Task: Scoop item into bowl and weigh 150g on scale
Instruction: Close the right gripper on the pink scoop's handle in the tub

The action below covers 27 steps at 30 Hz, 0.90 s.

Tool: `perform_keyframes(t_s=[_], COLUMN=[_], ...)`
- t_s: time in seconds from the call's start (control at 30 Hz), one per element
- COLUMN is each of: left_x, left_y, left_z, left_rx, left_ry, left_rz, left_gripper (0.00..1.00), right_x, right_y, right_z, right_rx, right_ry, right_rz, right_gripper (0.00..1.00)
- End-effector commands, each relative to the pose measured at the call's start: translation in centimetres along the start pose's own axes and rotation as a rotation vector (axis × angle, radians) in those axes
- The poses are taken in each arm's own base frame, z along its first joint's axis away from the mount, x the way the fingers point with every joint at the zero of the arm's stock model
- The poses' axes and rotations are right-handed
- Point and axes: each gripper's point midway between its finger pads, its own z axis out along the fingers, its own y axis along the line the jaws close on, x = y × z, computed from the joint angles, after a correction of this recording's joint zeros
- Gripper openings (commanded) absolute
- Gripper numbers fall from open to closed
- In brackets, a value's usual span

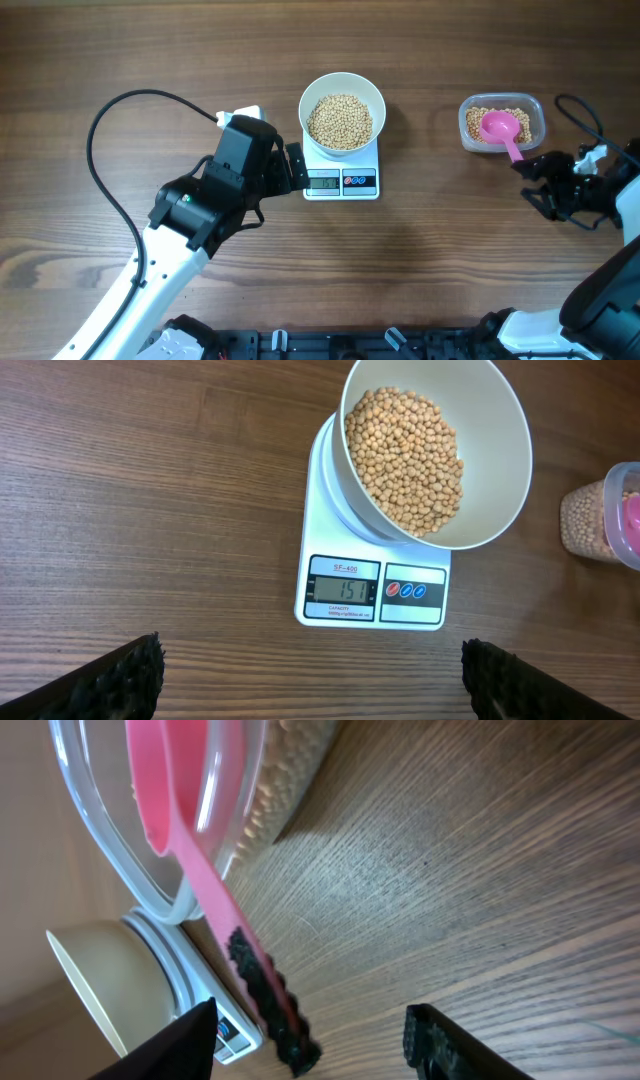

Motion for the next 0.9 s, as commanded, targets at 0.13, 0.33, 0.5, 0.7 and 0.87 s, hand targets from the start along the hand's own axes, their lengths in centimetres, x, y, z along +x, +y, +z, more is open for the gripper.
perform_keyframes(t_s=[0.13, 0.33, 0.5, 0.7, 0.87], left_x=[-0.3, -0.3, -0.3, -0.3, -0.3], left_y=[0.2, 0.2, 0.2, 0.2, 0.2], left_z=[-0.2, -0.2, -0.2, -0.2, -0.2], left_rx=[-0.004, -0.004, -0.004, -0.004, -0.004], left_ry=[-0.016, -0.016, -0.016, -0.016, -0.016], left_rz=[0.004, 0.004, 0.004, 0.004, 0.004], left_gripper=[1.00, 1.00, 1.00, 1.00, 1.00], right_x=[-1.4, -1.3, -1.3, -1.7, -1.9], right_y=[1.4, 2.7, 2.4, 1.6, 0.4], right_z=[0.4, 0.2, 0.3, 0.4, 1.2], right_rx=[-0.098, -0.172, -0.158, -0.113, -0.076], right_ry=[-0.045, -0.027, -0.029, -0.052, -0.040], right_rz=[0.041, 0.081, 0.090, 0.104, 0.121], right_gripper=[0.48, 0.43, 0.44, 0.43, 0.44])
